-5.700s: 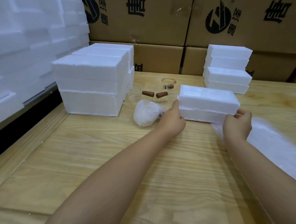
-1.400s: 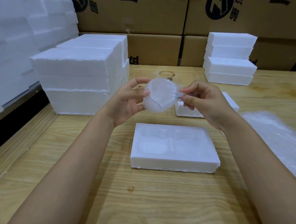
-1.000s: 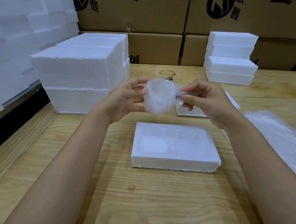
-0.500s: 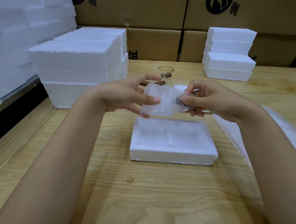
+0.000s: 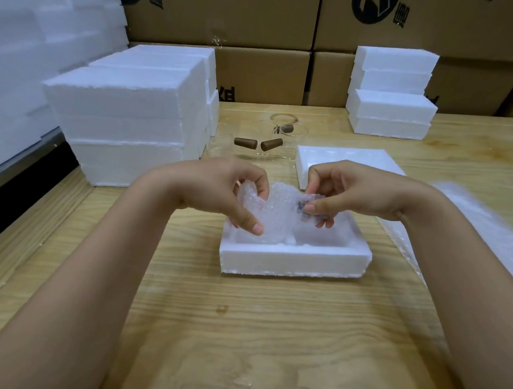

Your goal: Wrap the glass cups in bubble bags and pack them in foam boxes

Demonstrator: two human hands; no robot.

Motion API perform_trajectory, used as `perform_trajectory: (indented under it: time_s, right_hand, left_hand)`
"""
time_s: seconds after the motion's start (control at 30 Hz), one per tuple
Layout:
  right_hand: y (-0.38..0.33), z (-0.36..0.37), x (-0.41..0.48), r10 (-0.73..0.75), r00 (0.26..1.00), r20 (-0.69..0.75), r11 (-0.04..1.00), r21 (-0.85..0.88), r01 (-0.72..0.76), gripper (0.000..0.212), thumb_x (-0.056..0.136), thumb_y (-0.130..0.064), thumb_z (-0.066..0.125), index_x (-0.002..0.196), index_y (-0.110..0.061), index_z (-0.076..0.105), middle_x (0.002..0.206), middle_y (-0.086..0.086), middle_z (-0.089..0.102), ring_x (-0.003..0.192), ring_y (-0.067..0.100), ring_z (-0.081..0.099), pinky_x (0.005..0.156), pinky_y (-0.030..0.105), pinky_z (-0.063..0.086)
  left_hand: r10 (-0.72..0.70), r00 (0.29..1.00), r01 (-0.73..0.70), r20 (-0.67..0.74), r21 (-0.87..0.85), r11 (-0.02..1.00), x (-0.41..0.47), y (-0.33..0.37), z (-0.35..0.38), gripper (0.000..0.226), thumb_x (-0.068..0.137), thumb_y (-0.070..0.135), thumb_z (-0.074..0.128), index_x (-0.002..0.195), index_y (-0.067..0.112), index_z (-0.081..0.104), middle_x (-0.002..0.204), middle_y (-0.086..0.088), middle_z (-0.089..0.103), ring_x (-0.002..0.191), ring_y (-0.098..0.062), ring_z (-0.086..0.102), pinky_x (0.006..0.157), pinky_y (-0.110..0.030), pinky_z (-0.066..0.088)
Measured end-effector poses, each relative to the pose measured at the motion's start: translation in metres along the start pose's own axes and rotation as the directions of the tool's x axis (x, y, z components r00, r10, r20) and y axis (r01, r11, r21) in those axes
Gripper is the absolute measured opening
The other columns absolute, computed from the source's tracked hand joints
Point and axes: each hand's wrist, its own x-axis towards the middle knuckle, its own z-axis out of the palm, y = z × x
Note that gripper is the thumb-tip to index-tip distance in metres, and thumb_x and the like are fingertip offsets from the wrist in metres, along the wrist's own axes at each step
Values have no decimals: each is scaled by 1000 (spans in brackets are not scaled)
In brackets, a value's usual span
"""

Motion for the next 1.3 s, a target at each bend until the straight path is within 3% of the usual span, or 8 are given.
perform_trajectory:
  time_s: [0.2, 0.47, 0.63, 0.87, 0.97, 1.07, 1.17, 1.3]
  right_hand:
    - [1, 5, 5, 0, 1000, -22, 998, -61, -1, 16, 81, 1, 69, 79, -5, 54, 71, 10, 67, 68, 25, 62, 58, 24, 52]
    - [10, 11, 13, -33, 996, -87, 993, -118, 23, 20, 80, 4, 70, 74, -7, 54, 64, 1, 64, 56, 13, 58, 58, 24, 51]
    - [15, 11, 15, -56, 993, -102, 988, -150, 40, 21, 80, 2, 71, 72, -10, 56, 62, 0, 63, 59, 17, 56, 56, 24, 48]
    - [16, 10, 15, -43, 993, -113, 985, -169, 23, 13, 82, -6, 72, 81, -11, 60, 80, 19, 67, 68, 28, 57, 63, 27, 49]
    - [6, 3, 7, 19, 997, -72, 972, -234, -35, 21, 75, -28, 78, 92, -20, 68, 91, 4, 73, 82, 16, 67, 76, 25, 52]
    - [4, -16, 2, -36, 944, -328, 976, -217, -38, 20, 76, -41, 72, 88, -25, 71, 87, -10, 73, 75, 1, 64, 62, 18, 52]
    - [22, -30, 7, -147, 687, -711, 906, -375, -194, 13, 92, -27, 59, 101, -28, 68, 96, -16, 67, 82, 1, 57, 65, 17, 43]
    - [56, -29, 22, -46, 780, -624, 703, -575, -418, 39, 93, -18, 56, 132, -25, 55, 133, 1, 56, 126, 25, 37, 100, 37, 34]
  left_hand:
    - [23, 995, -12, -96, 109, 994, 2, -6, 4, 38, 54, 36, 91, 80, 33, 64, 95, -1, 64, 87, -23, 59, 85, -47, 51]
    - [104, 994, -107, -36, -97, 990, 8, -29, 11, 39, 61, 52, 80, 97, 42, 69, 136, 31, 49, 126, 12, 41, 92, -15, 33]
    - [212, 954, -275, -213, -337, 900, 14, -43, 32, 58, 68, 26, 82, 119, 27, 56, 129, 13, 62, 126, 1, 50, 103, -19, 41]
    - [220, 957, -265, -191, -261, 928, 16, -47, 35, 63, 69, 49, 75, 129, 38, 58, 134, 24, 54, 131, 7, 40, 109, -26, 29]
    - [228, 950, -287, -213, -317, 904, 16, -47, 35, 66, 67, 43, 77, 129, 31, 57, 133, 20, 57, 131, 3, 42, 110, -26, 31]
    - [230, 945, -308, -233, -399, 863, 16, -49, 35, 69, 66, 34, 79, 131, 25, 55, 131, 13, 61, 130, -1, 46, 108, -26, 36]
    - [234, 943, -317, -238, -419, 851, 17, -51, 36, 72, 66, 33, 79, 133, 27, 52, 131, 11, 61, 131, -2, 46, 104, -25, 38]
    - [201, 935, -332, -293, -518, 788, 17, -50, 33, 84, 64, 70, 71, 134, 28, 50, 133, 7, 60, 130, -6, 48, 100, -22, 42]
